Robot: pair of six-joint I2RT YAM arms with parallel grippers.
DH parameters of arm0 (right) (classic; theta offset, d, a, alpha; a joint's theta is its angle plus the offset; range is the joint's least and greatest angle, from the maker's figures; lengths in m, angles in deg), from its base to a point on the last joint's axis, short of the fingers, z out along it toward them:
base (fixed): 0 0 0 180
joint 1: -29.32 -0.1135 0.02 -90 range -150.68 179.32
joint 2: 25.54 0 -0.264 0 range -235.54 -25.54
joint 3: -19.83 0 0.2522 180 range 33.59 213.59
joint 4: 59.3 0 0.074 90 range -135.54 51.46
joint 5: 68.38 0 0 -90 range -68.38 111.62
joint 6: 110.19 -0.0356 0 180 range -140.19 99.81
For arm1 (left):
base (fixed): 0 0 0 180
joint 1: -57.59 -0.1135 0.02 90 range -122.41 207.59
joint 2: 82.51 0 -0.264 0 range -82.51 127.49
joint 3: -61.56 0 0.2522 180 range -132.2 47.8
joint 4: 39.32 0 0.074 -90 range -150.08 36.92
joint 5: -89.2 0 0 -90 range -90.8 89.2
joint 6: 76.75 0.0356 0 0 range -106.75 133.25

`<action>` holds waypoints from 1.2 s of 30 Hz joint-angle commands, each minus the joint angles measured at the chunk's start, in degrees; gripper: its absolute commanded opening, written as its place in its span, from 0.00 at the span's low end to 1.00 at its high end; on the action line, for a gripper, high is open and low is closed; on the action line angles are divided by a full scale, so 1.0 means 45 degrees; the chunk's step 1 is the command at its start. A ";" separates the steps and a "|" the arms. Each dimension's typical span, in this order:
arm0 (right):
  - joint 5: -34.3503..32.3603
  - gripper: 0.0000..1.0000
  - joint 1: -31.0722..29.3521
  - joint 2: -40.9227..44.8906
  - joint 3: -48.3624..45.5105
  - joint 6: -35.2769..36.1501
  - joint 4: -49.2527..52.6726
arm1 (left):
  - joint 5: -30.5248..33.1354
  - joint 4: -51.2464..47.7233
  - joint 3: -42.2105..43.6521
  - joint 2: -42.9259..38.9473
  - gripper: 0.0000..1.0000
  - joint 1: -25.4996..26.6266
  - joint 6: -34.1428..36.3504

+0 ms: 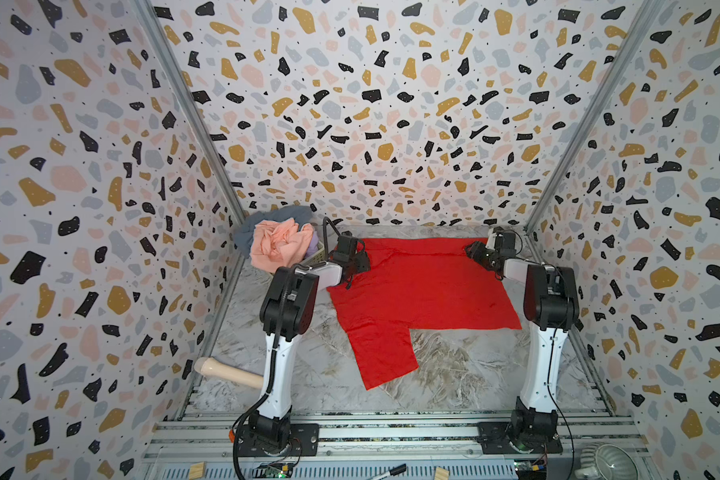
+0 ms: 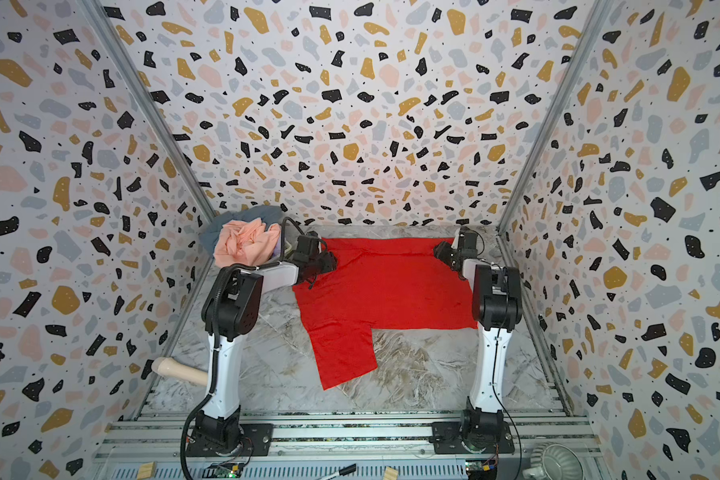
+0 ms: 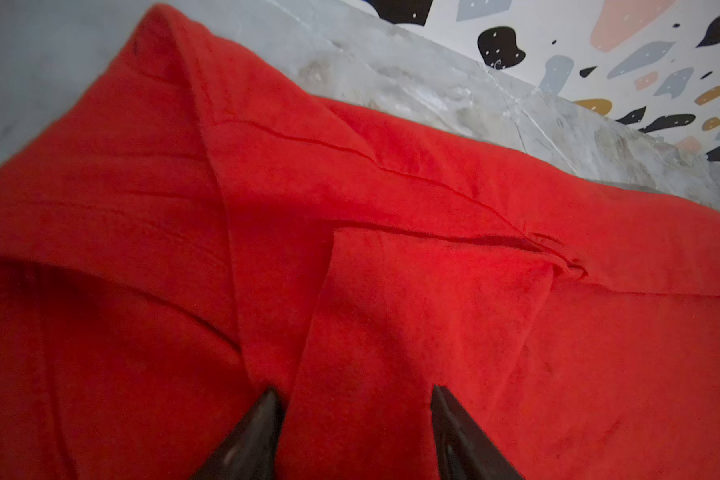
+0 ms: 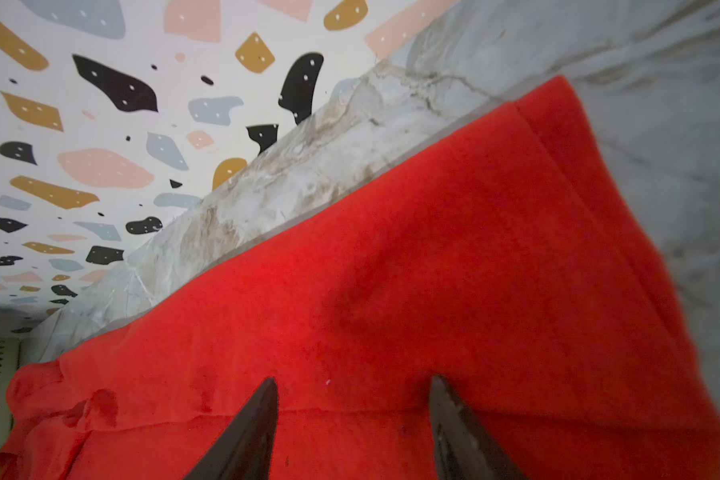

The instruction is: Fold and stack the t-shirts

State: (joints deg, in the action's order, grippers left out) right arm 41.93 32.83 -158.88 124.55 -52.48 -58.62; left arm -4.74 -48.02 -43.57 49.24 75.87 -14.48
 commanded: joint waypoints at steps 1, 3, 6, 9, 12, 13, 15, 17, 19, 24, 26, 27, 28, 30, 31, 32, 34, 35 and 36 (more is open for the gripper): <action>0.1146 0.60 0.0094 -0.0313 0.0232 -0.0153 -0.0005 | -0.0345 -0.0741 -0.0924 0.0288 0.60 -0.0225 0.0307; 0.1810 0.61 0.0140 0.0259 0.0008 0.0202 -0.0635 | -0.0715 -0.0364 -0.0607 -0.0381 0.60 -0.0217 0.0622; 0.1911 0.62 0.0125 0.1736 -0.0699 0.0963 -0.0391 | -0.1441 0.0446 0.0657 -0.2002 0.62 -0.0207 0.1049; 0.1446 0.63 0.0079 0.3551 -0.1712 0.1577 0.0680 | -0.2057 0.0670 0.2197 -0.3744 0.63 -0.0133 0.1238; 0.0358 0.64 0.0058 0.5722 -0.3531 0.1961 0.1631 | -0.2028 0.0348 0.3975 -0.5660 0.65 0.0123 0.1200; -0.0065 0.64 0.0062 0.6439 -0.4204 0.2059 0.1950 | -0.2020 0.0102 0.4560 -0.6286 0.65 0.0245 0.1089; -0.0551 0.65 0.0087 0.7818 -0.5627 0.2010 0.2341 | -0.2004 -0.0332 0.5731 -0.7389 0.65 0.0524 0.0731; -0.0764 0.65 0.0072 0.9299 -0.7367 0.1861 0.2387 | -0.1842 -0.0574 0.7195 -0.8660 0.65 0.0848 0.0024; -0.1107 0.65 0.0067 1.0682 -0.8839 0.1734 0.2564 | -0.1684 -0.0551 0.8730 -0.9902 0.65 0.1161 -0.0786; -0.2521 0.65 0.0065 1.3936 -1.1889 0.1392 0.3627 | -0.0907 -0.1521 1.1468 -1.2503 0.64 0.3055 -0.2042; -0.3202 0.68 0.0072 1.4910 -1.2660 0.1064 0.4177 | -0.0608 -0.1972 1.2184 -1.3246 0.63 0.4038 -0.2800; -0.3516 0.68 0.0084 1.5326 -1.2927 0.1004 0.4515 | -0.0410 -0.2150 1.2594 -1.3678 0.63 0.4507 -0.3227; -0.3903 0.69 0.0090 1.5641 -1.3180 0.0916 0.4788 | -0.0322 -0.2277 1.3000 -1.4019 0.63 0.4876 -0.3657; -0.4527 0.71 0.0157 1.6049 -1.3622 0.0802 0.5039 | -0.0288 -0.2498 1.3722 -1.4692 0.63 0.5432 -0.4401; -0.4595 0.72 0.0274 1.6178 -1.3802 0.0770 0.5103 | -0.0244 -0.2610 1.4050 -1.5000 0.63 0.5729 -0.4746; -0.4594 0.72 0.0376 1.6227 -1.3926 0.0709 0.5131 | -0.0167 -0.2798 1.4288 -1.5209 0.63 0.5979 -0.5010; -0.4519 0.72 0.0640 1.6354 -1.4222 0.0567 0.4942 | 0.0023 -0.3392 1.4647 -1.5587 0.62 0.6574 -0.5665; -0.4445 0.72 0.0735 1.6383 -1.4324 0.0524 0.4802 | 0.0209 -0.3689 1.4712 -1.5678 0.62 0.6858 -0.5769; -0.4370 0.72 0.0847 1.6384 -1.4452 0.0446 0.4620 | 0.0257 -0.3846 1.4822 -1.5720 0.62 0.7153 -0.5894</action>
State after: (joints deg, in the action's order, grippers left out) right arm 23.95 35.61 -86.21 60.59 -48.87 -38.36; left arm -5.90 -61.70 22.19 -20.42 105.71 -36.03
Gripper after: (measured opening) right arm 0.719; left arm 0.625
